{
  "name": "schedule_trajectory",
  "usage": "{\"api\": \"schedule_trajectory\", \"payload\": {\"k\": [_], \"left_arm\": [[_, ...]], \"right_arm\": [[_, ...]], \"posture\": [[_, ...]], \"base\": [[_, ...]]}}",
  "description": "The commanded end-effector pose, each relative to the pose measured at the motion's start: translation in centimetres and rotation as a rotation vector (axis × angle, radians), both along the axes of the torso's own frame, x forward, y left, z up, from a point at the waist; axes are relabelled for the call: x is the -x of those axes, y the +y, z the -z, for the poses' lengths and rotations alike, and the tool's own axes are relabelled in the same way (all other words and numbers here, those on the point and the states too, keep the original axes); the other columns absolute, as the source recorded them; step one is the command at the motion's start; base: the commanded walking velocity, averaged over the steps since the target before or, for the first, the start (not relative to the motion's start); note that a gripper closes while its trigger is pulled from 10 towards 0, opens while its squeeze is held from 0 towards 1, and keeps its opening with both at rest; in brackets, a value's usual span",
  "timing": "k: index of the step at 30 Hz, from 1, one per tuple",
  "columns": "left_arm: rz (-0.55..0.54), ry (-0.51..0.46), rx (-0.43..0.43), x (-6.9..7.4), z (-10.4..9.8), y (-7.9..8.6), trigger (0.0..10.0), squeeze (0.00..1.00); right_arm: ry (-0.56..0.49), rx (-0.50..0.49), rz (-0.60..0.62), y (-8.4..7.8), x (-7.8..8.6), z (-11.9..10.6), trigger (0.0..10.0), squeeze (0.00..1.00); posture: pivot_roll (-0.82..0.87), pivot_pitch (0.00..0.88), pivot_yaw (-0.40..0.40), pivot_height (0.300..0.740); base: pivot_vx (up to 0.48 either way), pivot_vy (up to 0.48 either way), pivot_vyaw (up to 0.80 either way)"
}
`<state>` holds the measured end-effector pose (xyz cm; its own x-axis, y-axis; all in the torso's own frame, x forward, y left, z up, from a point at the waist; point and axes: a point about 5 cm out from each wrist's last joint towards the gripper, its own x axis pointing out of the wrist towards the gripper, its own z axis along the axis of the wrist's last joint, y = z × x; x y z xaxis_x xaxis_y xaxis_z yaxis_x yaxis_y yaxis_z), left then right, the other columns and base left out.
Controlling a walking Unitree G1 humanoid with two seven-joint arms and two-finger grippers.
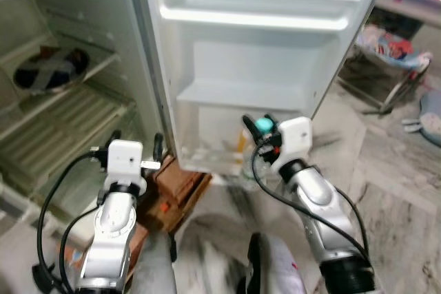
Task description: Restocking fridge
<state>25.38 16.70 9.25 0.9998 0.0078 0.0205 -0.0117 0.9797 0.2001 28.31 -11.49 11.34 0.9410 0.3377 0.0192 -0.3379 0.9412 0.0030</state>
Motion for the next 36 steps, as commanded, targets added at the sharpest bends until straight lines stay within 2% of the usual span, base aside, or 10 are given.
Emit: {"api": "schedule_trajectory", "payload": {"k": [1,6,23,25,30,32,36], "left_arm": [[-0.024,0.005,-0.019,0.0,0.0,0.9,10.0,0.00],[-0.029,0.008,-0.018,0.0,0.0,1.0,10.0,0.00],[-0.039,0.005,-0.033,0.0,0.0,0.9,10.0,0.00],[-0.039,-0.001,-0.035,0.3,-0.2,0.9,10.0,0.00],[-0.040,-0.004,-0.037,0.5,-0.4,1.0,10.0,0.00],[-0.043,-0.010,-0.038,0.9,-0.7,1.1,10.0,0.00],[-0.033,-0.006,-0.041,1.4,-1.1,1.0,10.0,0.00]], "right_arm": [[-0.042,-0.024,-0.038,1.2,0.0,-0.9,10.0,0.00],[-0.041,-0.025,-0.046,1.3,0.0,-0.9,10.0,0.00],[-0.043,-0.007,-0.044,1.1,-0.3,-0.7,10.0,0.00],[-0.048,0.026,-0.011,0.6,-1.1,-0.6,10.0,0.00],[-0.059,0.047,0.035,0.0,-1.8,-0.8,10.0,0.00],[-0.064,0.042,0.074,-0.3,-2.6,-0.9,10.0,0.00],[-0.074,0.045,0.015,0.9,-3.7,-1.0,10.0,0.00]], "posture": [[0.09,0.037,-0.068,0.609],[0.09,0.035,-0.069,0.609],[0.10,0.047,-0.072,0.609],[0.11,0.060,-0.071,0.609],[0.12,0.064,-0.071,0.609],[0.14,0.086,-0.064,0.609],[0.16,0.124,-0.052,0.594]], "base": [[0.300,0.371,0.00],[0.167,0.362,0.00],[0.000,0.000,0.14],[0.000,0.000,0.00],[0.000,0.000,0.00],[0.000,0.000,0.00],[0.000,0.000,0.00]]}}
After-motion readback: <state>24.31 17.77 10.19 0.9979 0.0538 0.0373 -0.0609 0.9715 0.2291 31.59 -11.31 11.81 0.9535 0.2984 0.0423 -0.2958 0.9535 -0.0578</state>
